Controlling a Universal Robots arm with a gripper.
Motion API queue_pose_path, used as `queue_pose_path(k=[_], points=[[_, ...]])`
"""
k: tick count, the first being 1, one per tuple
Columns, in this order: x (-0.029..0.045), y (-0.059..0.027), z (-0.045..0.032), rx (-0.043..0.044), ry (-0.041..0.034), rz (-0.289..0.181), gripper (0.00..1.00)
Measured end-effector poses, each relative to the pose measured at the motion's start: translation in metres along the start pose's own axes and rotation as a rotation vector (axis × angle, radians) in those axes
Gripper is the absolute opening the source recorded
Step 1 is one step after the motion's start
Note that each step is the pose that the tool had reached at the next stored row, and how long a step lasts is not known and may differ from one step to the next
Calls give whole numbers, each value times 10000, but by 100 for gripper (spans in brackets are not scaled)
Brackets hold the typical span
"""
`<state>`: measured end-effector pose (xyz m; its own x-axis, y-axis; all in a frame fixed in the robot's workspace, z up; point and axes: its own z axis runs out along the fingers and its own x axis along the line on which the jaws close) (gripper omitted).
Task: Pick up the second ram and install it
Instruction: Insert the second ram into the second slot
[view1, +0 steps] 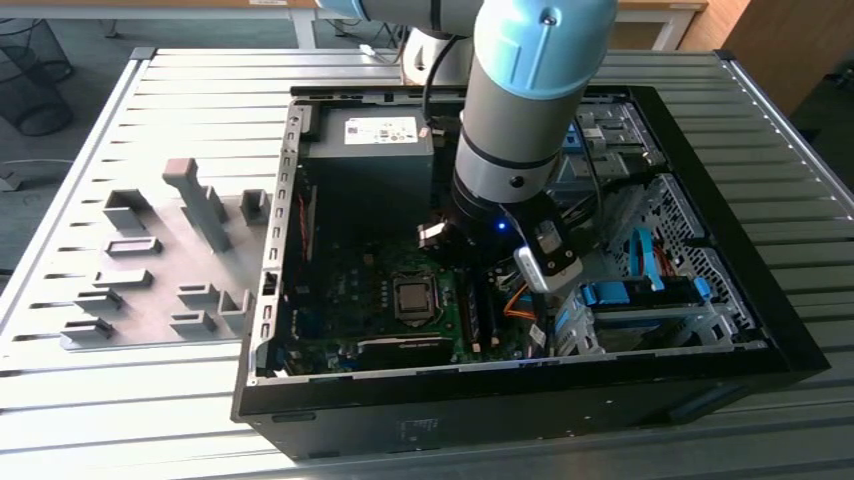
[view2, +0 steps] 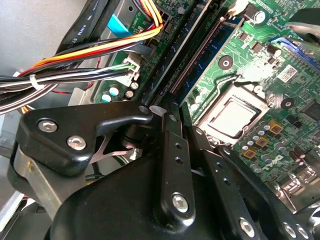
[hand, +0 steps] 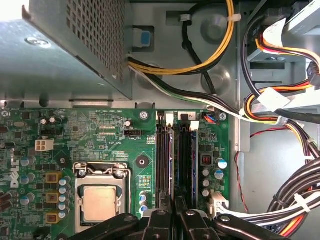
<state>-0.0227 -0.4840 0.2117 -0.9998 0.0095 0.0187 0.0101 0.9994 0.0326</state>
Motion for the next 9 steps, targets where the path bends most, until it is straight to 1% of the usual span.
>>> queue_pose_path(k=[5, 9], points=[[0, 0, -2, -4, -1, 0, 14], [4, 2, -41, -2, -1, 0, 14]])
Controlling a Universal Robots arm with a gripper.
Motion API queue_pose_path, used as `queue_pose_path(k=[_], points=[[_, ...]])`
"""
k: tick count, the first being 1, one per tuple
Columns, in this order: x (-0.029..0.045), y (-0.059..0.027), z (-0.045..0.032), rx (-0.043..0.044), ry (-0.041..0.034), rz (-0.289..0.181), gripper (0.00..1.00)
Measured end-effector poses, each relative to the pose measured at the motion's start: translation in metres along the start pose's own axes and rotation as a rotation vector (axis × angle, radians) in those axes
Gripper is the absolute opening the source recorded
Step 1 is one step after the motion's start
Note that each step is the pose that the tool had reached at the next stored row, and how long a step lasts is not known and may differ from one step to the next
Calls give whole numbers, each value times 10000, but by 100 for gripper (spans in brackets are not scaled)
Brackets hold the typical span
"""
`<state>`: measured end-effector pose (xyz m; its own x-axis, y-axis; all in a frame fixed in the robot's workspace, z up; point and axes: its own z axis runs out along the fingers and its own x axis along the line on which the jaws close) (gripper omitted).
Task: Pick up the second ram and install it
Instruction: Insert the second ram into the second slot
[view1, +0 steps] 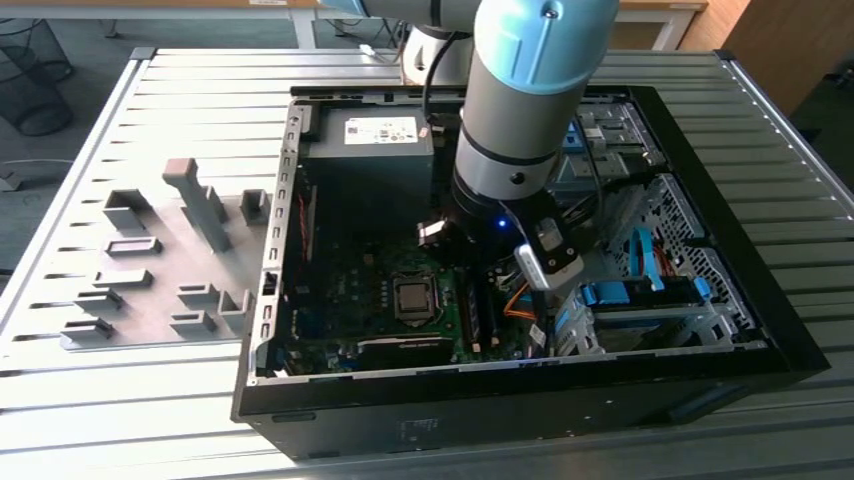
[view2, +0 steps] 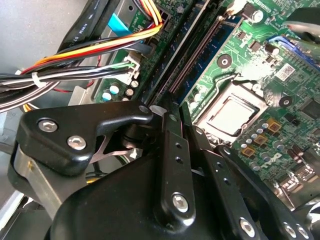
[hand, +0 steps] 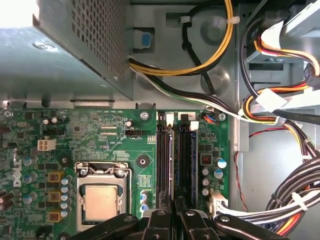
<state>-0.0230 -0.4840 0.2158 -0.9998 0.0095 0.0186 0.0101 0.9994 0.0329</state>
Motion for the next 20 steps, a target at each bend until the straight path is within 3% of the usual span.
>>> queue_pose_path(k=[20], points=[[0, 0, 18, 0, 2, -46, 14]])
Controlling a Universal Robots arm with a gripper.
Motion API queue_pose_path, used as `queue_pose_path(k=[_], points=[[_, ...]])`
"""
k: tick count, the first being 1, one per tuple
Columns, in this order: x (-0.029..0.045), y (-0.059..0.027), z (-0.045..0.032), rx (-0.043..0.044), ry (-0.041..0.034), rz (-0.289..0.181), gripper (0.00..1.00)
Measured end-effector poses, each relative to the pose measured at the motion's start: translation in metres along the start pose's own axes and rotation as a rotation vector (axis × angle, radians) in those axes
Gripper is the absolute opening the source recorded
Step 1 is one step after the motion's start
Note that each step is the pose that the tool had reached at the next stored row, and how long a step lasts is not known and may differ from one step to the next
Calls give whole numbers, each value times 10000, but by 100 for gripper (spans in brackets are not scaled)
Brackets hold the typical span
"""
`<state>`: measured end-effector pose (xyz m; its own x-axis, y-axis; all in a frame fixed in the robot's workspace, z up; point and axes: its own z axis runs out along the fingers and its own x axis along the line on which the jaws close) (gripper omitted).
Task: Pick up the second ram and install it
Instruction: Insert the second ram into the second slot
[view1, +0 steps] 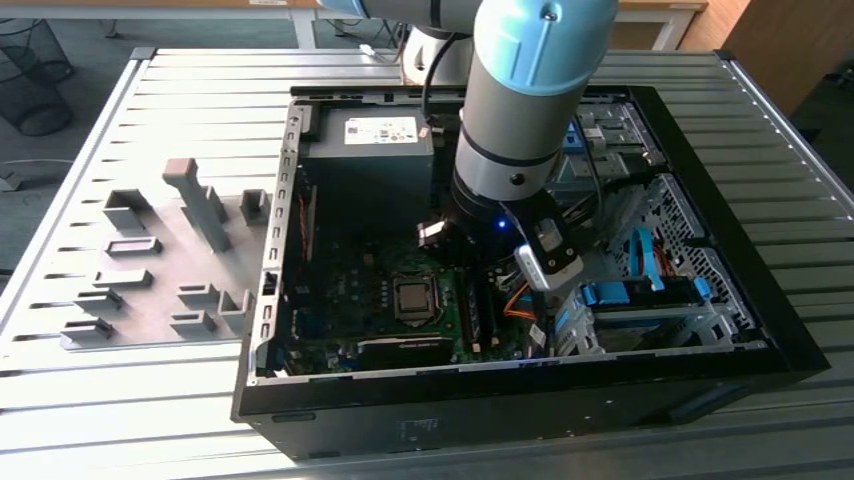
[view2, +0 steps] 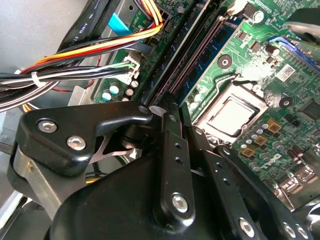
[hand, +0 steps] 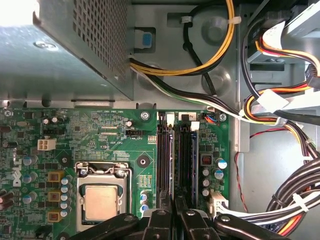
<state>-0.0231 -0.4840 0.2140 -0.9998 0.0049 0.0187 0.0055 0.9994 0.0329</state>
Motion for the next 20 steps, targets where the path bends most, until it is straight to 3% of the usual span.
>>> queue_pose_path(k=[20], points=[[0, -1, 5, 5, -1, 0, 15]])
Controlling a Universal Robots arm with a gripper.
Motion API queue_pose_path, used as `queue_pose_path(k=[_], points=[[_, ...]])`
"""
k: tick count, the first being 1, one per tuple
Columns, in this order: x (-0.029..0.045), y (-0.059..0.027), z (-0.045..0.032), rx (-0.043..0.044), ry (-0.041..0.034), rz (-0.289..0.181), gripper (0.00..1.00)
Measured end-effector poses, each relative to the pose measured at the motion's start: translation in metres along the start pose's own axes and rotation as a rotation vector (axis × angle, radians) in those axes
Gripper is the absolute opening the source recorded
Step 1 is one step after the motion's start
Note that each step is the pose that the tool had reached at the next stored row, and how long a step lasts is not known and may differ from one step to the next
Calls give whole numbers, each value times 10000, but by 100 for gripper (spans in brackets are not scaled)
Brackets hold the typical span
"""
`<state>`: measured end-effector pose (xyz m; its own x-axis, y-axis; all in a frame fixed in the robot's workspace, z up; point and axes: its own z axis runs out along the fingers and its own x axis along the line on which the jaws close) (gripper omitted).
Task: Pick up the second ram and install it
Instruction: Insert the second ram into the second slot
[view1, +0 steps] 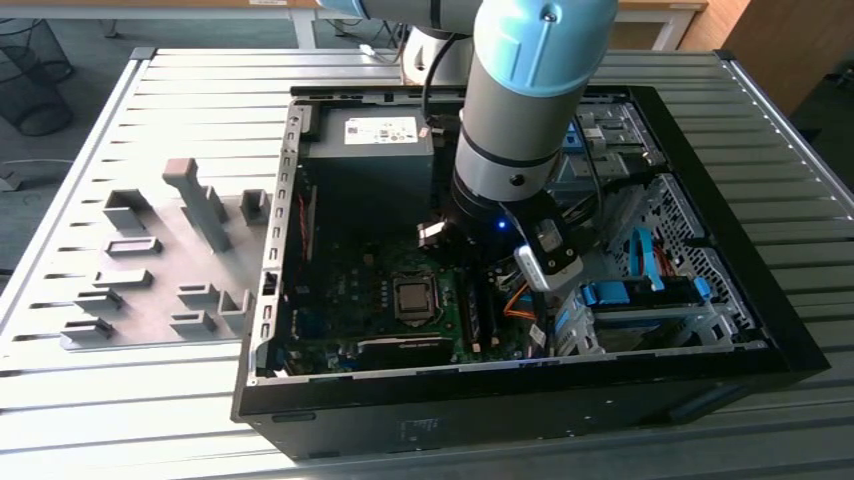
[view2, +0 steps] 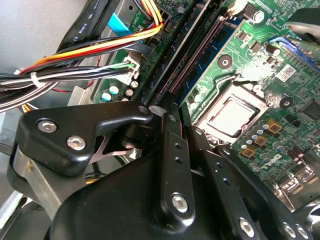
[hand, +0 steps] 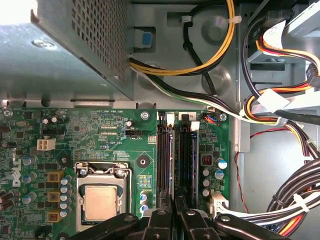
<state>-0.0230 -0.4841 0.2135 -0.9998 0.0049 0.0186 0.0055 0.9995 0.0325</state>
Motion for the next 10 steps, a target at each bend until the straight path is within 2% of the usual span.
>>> queue_pose_path(k=[3, 4, 8, 10], points=[[0, 0, 0, -3, 1, 0, 20], [0, 0, 0, -4, 1, 0, 27], [0, 0, -6, -3, 1, 0, 27], [1, 2, -40, -4, 1, 0, 27]])
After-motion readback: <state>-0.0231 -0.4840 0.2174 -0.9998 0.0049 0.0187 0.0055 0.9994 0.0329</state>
